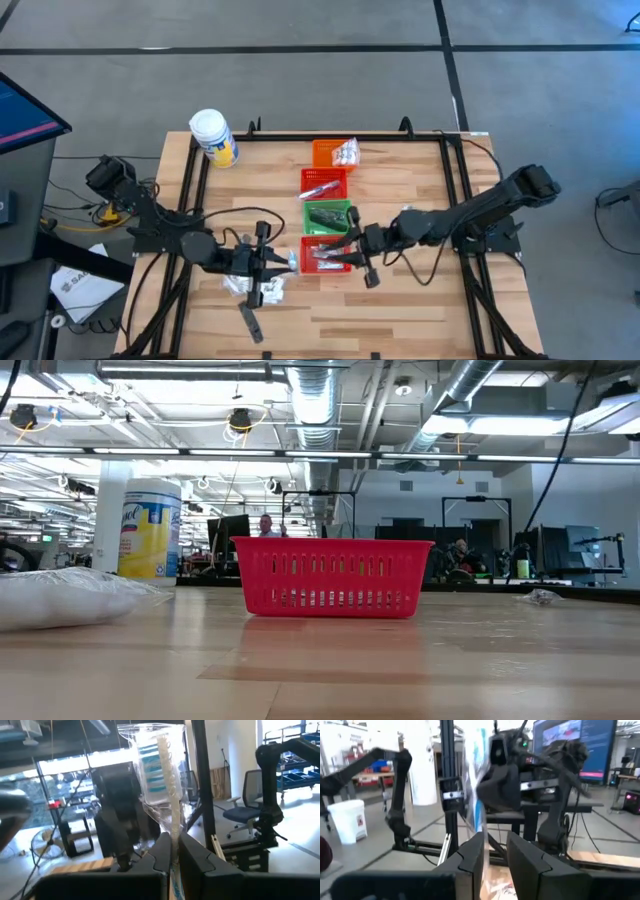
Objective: Pick & Place Travel size toiletries
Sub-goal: Put the blue toothbrush into the top red basket
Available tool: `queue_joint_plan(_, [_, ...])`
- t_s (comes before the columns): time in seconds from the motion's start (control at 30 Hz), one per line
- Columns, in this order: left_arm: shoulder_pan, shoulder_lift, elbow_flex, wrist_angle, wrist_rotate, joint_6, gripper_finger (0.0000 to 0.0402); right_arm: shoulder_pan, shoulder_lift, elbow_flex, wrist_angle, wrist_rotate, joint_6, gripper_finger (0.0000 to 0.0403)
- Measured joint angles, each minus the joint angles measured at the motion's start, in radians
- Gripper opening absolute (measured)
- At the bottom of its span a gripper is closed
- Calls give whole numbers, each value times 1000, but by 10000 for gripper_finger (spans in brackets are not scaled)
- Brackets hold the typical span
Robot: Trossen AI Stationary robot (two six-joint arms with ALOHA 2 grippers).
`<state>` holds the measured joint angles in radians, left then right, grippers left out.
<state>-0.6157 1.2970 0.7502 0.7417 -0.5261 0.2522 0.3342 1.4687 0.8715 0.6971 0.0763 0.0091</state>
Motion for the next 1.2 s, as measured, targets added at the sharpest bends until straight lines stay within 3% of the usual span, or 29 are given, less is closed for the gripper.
queue_joint_plan(0.2, [4, 46, 0, 68, 1, 25, 7, 16, 90, 106, -80, 0, -12, 96])
queue_joint_plan(0.47, [5, 61, 0, 86, 1, 36, 7, 46, 109, 160, -120, 8, -20, 190])
queue_joint_plan(0.63, [5, 61, 0, 88, 1, 51, 7, 44, 129, 161, -129, 29, 9, 223])
queue_joint_plan(1.2, [29, 126, -46, 217, -5, 50, 7, 45, 241, 234, -137, 58, 67, 186])
